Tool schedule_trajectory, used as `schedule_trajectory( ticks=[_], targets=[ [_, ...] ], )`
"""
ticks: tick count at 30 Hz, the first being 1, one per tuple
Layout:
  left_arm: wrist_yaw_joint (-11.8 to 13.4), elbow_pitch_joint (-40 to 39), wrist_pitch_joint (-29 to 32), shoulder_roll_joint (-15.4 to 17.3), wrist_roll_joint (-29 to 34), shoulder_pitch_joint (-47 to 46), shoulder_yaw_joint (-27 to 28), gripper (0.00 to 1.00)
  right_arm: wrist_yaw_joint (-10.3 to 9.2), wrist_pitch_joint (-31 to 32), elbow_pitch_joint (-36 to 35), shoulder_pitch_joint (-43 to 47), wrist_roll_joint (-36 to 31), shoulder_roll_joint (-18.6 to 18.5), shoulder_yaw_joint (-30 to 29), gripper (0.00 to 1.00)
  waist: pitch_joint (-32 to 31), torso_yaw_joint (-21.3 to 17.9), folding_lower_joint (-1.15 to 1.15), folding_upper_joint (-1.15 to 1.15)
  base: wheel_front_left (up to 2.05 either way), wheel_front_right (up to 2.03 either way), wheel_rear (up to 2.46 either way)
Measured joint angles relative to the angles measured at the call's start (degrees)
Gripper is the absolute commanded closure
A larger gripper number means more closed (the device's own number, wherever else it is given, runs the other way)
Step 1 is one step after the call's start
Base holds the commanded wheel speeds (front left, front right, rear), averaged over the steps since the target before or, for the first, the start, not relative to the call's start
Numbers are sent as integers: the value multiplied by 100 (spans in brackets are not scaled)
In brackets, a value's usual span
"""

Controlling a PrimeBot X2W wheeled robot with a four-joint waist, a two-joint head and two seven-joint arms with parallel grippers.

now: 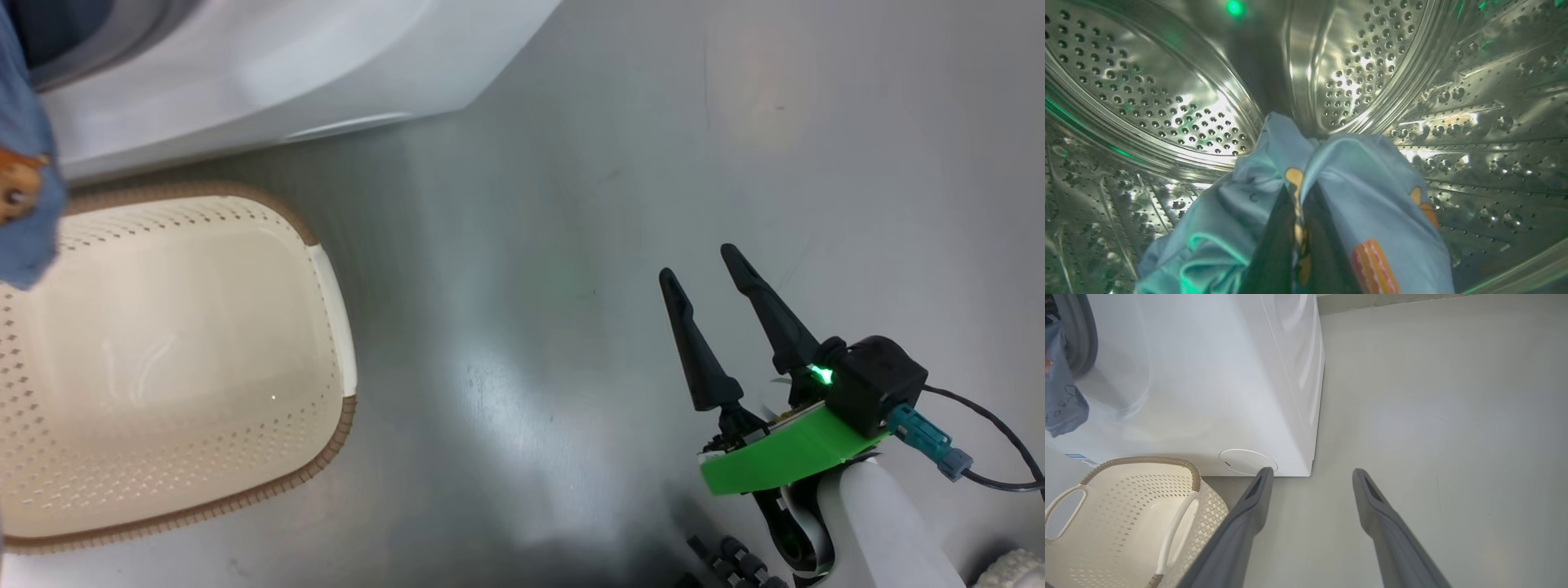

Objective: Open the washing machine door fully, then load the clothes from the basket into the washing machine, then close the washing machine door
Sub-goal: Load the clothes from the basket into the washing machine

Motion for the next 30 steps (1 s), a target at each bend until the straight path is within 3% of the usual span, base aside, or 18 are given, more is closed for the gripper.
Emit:
schedule_trajectory(
  ticks=[5, 10, 11, 12, 13, 30],
  targets=[
    [75, -264, -268, 160, 148, -183, -69, 100, 0, 0, 10, -94, 86, 5, 87, 0, 123, -53, 0, 0, 0, 0, 0],
    [176, -1273, -299, 176, 286, -115, -77, 100, 0, 0, 20, -127, 94, 4, 93, 0, 188, -98, 0, 0, 0, 0, 0],
    [182, -1315, -300, 167, 282, -54, -54, 92, 0, 0, 29, -131, 94, 5, 96, 0, 179, -95, 0, 0, 0, 0, 0],
    [204, -1319, -300, 152, 280, -1, -31, 92, 0, 0, 37, -131, 96, 4, 97, 0, 168, -92, 0, 0, 0, 0, 0],
    [204, -1328, -300, 145, 279, 75, -21, 0, 0, 0, 48, -132, 103, 4, 97, 0, 155, -88, 0, 0, 0, 0, 0],
    [149, -1046, -299, -238, -24, 1089, 153, 0, 0, 0, 272, -177, 81, 2, 4, 0, -520, 256, 0, 0, 0, 0, 0]
  ],
)
